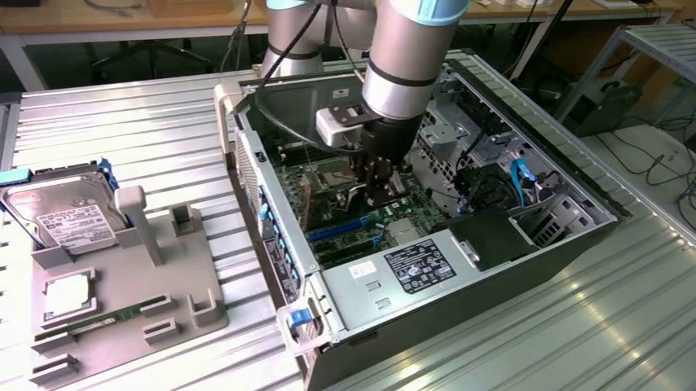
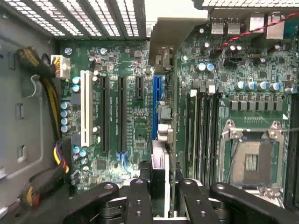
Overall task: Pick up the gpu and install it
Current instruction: 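Insert the gpu into the slot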
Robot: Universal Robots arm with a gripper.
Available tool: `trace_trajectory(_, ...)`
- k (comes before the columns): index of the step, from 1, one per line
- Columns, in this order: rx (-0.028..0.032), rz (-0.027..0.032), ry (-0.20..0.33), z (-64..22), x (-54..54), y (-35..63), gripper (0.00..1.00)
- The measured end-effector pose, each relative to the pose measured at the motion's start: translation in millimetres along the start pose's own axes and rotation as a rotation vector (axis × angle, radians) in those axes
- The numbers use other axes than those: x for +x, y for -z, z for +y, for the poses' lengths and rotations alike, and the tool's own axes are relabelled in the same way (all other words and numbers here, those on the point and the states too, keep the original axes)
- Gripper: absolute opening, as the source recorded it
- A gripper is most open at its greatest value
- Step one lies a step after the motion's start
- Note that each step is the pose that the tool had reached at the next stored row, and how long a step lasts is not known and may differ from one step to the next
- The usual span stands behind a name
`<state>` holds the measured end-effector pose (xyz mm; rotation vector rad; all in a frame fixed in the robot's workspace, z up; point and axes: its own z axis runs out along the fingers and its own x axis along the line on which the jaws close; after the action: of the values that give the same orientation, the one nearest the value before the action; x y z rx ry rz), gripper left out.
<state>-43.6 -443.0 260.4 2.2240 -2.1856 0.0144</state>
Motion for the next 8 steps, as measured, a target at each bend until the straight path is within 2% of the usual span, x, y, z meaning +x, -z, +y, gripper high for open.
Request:
trace_trajectory(1,0.0,-0.0001,-0.002,13.5,0.9,-4.5,0.28)
trace_trajectory(2,0.0145,-0.0001,-0.002,20.0,5.6,-5.5,0.28)
trace_trajectory(3,0.0145,0.0001,-0.002,20.1,10.7,-6.7,0.28)
trace_trajectory(8,0.0145,0.0001,-0.002,29.7,8.1,-10.2,0.28)
